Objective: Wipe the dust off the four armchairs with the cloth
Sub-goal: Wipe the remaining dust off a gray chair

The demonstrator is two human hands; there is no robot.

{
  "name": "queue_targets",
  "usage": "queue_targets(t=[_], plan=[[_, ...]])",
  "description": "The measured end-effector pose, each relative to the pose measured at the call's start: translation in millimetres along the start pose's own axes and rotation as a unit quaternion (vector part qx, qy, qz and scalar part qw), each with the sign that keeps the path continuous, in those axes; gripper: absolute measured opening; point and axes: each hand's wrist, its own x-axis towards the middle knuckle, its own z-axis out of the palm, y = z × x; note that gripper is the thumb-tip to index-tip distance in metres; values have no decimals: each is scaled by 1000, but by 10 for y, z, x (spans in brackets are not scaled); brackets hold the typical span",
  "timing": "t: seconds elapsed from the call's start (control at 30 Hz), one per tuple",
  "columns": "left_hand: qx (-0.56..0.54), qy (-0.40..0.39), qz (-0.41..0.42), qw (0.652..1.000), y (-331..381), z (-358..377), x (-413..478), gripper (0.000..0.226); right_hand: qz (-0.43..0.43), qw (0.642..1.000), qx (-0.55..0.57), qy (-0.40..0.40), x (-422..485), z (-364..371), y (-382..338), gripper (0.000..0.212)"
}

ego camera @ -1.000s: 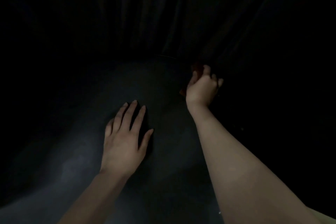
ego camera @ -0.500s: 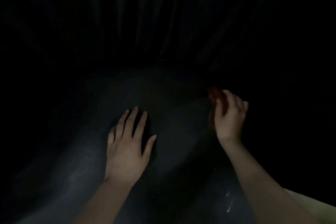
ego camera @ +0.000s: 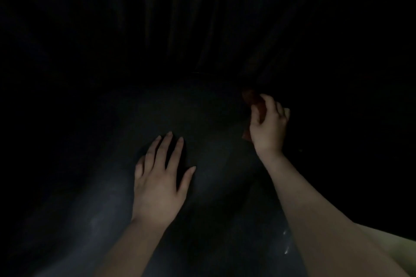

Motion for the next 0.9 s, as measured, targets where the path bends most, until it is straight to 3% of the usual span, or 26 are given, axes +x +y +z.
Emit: queue_targets(t=[0.13, 0.23, 0.33, 0.47, 0.63, 0.77, 0.83, 0.9], plan=[[-2, -5, 2, 1000, 15, -8, 18, 62, -160, 984, 41, -68, -255, -118, 10, 33], [-5, -3, 16, 1000, 14, -40, 5, 61, -207, 973, 56, -84, -511, -252, 212, 35], [-8, -18, 63, 998, 15, -40, -30, 61, -141, 989, 35, -32, -557, -319, 431, 38], [7, -30, 106, 994, 53, 7, -62, 60, -14, 1000, -4, 5, -480, -189, 190, 36], [6, -43, 96, 994, 44, 40, -72, 61, -187, 980, 3, -74, -1011, -172, -55, 39], [7, -62, 90, 994, 82, 4, -70, 63, -214, 970, 2, -112, -1454, -413, 278, 39], [4, -59, 86, 995, 109, -18, -62, 62, -162, 983, 4, -86, -1445, -530, 504, 38], [3, -53, 83, 995, 140, -32, -55, 61, -34, 999, -2, -34, -1269, -583, 653, 37]])
